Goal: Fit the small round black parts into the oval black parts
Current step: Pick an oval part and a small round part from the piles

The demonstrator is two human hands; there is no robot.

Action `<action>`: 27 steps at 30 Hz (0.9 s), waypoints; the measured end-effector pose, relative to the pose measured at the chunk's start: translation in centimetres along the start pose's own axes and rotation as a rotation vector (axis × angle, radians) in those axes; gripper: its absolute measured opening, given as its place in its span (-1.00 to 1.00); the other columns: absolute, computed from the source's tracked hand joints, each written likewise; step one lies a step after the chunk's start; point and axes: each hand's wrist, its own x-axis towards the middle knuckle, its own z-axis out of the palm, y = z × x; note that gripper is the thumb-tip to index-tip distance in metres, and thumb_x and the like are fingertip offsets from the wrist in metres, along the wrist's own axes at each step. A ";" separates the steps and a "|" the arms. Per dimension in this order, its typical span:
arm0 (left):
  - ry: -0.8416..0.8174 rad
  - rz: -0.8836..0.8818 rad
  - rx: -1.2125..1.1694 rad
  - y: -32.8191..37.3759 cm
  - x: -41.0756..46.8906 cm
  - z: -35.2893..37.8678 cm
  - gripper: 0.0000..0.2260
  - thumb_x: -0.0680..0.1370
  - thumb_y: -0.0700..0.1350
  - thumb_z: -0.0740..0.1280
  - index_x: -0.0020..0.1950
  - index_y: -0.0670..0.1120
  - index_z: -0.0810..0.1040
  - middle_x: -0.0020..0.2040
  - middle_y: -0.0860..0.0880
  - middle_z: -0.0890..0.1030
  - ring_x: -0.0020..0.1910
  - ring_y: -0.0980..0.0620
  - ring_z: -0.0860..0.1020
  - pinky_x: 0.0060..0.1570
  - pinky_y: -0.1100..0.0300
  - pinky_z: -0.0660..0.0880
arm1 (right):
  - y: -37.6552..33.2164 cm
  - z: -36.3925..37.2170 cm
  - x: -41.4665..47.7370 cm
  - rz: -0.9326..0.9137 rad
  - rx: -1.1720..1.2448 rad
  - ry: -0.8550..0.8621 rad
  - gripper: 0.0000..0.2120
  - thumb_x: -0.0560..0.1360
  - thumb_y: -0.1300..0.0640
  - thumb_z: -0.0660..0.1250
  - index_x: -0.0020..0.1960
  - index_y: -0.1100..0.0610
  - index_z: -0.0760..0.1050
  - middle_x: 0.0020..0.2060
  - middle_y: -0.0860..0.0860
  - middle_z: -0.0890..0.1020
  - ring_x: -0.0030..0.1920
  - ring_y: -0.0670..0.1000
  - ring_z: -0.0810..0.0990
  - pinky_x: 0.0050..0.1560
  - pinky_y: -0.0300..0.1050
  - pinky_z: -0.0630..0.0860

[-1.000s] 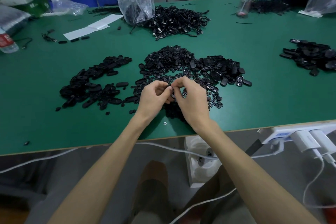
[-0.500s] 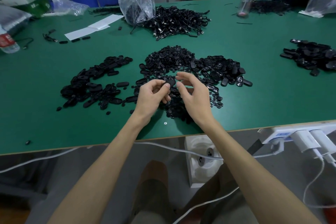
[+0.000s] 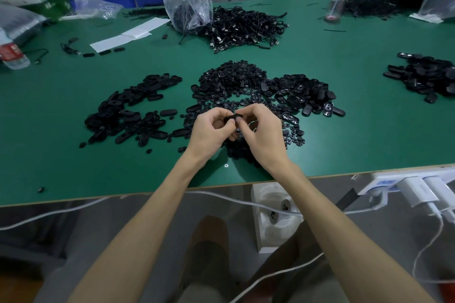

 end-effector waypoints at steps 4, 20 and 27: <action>0.014 0.015 0.047 0.2 -0.1 0.1 -0.91 0.58 -0.38 0.36 0.03 -0.24 0.61 -0.24 -0.13 0.68 -0.36 0.03 0.64 -0.21 0.19 0.61 | 0.0 0.1 -0.2 -0.014 -0.050 -0.026 -0.95 0.58 0.23 0.41 0.04 0.17 0.60 -0.08 -0.02 0.57 -0.10 -0.05 0.55 -0.01 -0.09 0.52; -0.015 0.044 -0.087 -0.1 0.0 0.1 -0.89 0.63 -0.36 0.35 0.13 -0.34 0.63 -0.17 -0.27 0.69 -0.24 -0.12 0.69 -0.16 0.09 0.67 | 0.5 0.1 -0.2 -0.033 -0.048 0.069 -0.94 0.60 0.22 0.40 0.07 0.19 0.61 -0.06 0.02 0.61 -0.08 -0.05 0.56 -0.03 -0.25 0.48; 0.024 0.085 -0.058 0.4 0.2 0.0 -0.82 0.61 -0.28 0.42 0.21 -0.25 0.66 0.05 -0.15 0.74 0.04 -0.04 0.72 0.14 0.03 0.65 | 0.3 -0.2 0.1 -0.002 0.016 0.078 -0.94 0.60 0.25 0.39 0.07 0.18 0.60 -0.06 0.02 0.63 -0.08 -0.07 0.59 -0.04 -0.35 0.47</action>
